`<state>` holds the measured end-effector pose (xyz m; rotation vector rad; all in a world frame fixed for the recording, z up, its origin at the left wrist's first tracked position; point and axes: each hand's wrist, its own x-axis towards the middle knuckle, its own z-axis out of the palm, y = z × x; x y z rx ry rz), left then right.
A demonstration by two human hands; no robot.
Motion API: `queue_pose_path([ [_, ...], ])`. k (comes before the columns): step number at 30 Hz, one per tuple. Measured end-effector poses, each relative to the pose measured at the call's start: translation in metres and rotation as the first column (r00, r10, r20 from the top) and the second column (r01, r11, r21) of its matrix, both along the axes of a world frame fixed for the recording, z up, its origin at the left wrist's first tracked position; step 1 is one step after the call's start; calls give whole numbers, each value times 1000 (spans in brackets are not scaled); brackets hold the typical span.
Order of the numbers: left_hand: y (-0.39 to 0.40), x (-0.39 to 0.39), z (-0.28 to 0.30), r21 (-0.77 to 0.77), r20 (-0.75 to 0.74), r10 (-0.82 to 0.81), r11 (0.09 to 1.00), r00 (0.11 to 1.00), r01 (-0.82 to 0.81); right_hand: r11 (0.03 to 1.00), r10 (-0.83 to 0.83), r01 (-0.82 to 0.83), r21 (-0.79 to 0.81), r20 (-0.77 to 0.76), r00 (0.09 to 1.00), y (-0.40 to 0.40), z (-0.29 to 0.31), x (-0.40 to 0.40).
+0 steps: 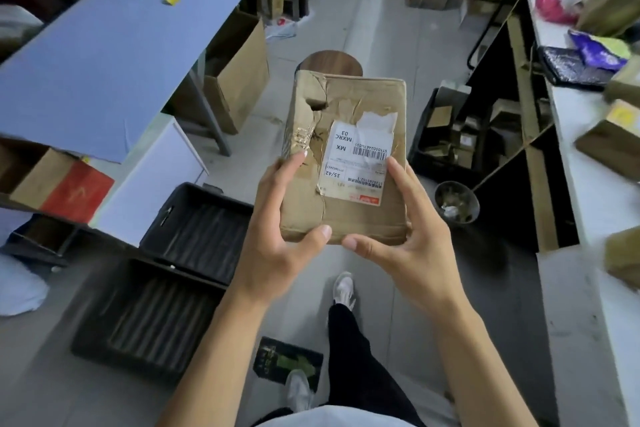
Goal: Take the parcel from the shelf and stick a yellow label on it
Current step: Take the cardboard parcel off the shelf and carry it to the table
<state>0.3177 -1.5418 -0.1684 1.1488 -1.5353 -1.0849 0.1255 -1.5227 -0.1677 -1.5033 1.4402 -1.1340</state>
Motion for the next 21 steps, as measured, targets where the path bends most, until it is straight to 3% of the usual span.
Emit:
queue_pose_path([
  [10,-195,-43,17,-4,-18,146,989,989,-146,991,123,-125,-52,-36,992,-220,17,-42],
  [21,-359,-14,3,47,-50,318,948,947,-316,955,295,-296,-10,-72,953,-416,10,-7],
])
